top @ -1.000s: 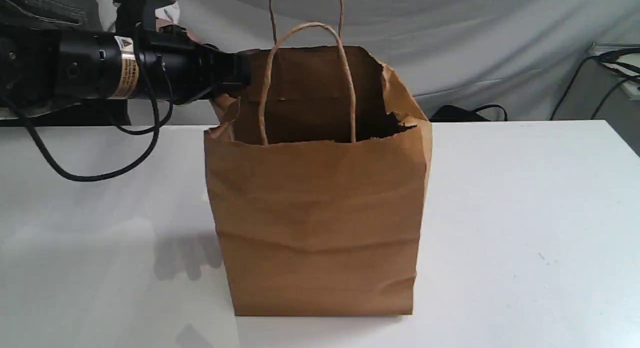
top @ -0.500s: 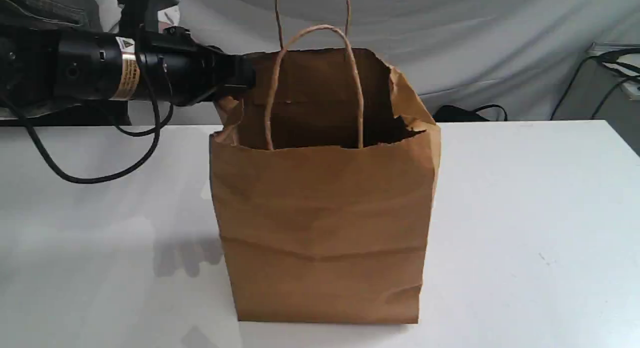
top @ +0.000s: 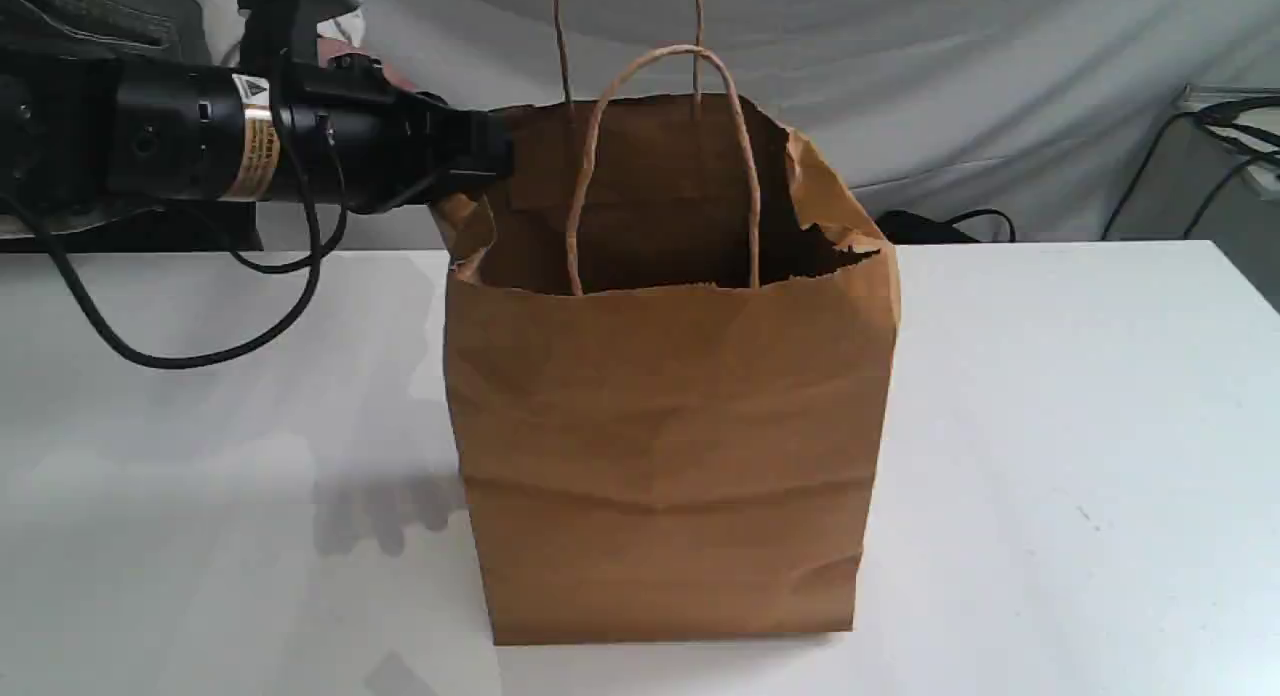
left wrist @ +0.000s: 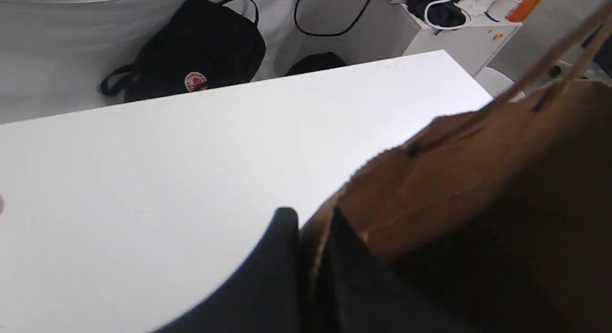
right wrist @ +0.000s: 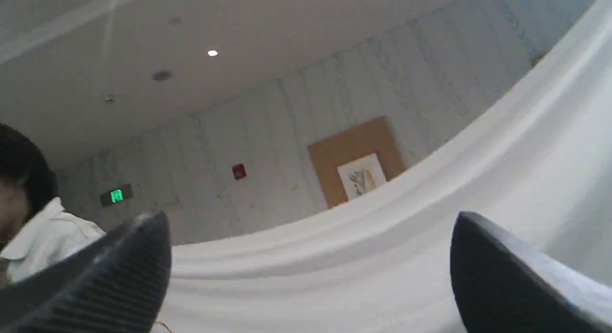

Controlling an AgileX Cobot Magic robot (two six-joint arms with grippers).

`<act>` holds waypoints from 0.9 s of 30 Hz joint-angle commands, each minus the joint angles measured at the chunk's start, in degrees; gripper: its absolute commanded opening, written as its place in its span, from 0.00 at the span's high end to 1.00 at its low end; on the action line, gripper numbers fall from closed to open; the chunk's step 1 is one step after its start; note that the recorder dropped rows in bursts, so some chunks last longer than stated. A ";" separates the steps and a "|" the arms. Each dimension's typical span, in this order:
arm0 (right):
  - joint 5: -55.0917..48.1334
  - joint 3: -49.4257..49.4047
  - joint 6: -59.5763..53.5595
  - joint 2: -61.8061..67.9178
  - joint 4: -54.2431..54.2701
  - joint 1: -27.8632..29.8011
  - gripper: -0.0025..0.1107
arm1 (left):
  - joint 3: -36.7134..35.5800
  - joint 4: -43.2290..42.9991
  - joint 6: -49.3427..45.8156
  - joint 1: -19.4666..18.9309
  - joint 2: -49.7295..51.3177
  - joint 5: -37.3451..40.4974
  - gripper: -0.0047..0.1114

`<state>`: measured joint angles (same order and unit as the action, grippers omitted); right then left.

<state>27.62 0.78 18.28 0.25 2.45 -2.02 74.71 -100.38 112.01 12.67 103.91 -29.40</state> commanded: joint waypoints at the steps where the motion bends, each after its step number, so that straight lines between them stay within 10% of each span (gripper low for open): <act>1: 2.39 2.59 3.54 -0.24 -4.72 -0.24 0.29 | 0.30 0.44 0.15 0.22 -0.18 -0.76 0.95; 12: 9.37 9.80 14.78 9.20 -16.14 -0.24 0.29 | 0.30 0.44 0.15 0.22 -0.18 -0.76 0.95; 27: 42.34 37.56 54.58 66.46 -77.91 -0.24 0.29 | 0.30 0.44 0.15 0.22 -0.18 -0.60 0.95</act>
<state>66.43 35.43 69.69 61.76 -70.16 -2.02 74.71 -100.49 112.01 12.67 103.91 -30.04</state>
